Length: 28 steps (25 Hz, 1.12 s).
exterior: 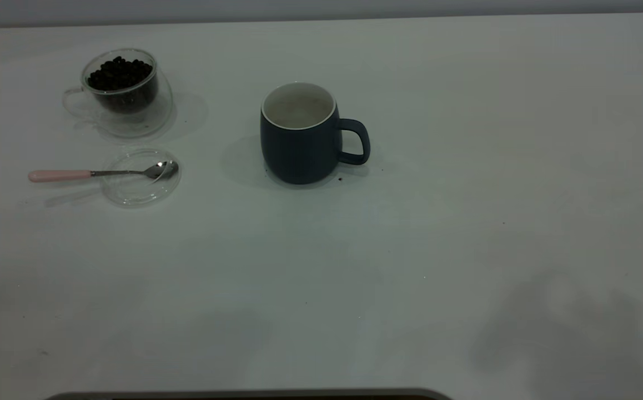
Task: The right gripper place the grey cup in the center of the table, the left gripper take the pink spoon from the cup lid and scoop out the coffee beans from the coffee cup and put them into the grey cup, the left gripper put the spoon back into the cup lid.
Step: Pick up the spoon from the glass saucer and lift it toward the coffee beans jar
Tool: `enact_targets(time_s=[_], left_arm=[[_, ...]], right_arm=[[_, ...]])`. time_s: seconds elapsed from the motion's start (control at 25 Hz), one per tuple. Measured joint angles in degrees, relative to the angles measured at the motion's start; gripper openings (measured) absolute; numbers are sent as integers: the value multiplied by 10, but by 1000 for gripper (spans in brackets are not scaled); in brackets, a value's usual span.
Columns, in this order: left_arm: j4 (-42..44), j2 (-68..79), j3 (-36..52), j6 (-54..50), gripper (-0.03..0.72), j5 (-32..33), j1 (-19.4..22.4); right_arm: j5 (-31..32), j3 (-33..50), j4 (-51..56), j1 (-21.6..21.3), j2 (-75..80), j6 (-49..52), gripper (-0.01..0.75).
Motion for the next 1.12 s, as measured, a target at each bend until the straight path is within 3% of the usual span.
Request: enact_targets(time_s=[0.4,0.8,1.12], left_arm=[[0,0,0,0,588,0,0],[0,0,0,-1,588,0,0],[0,0,0,-1,588,0,0]], right_arm=[[-3,216,3,-10,-248,71,590],[-40,331,12,-199,-456,114,590],[-66,371,12,-278,-530,115,590]])
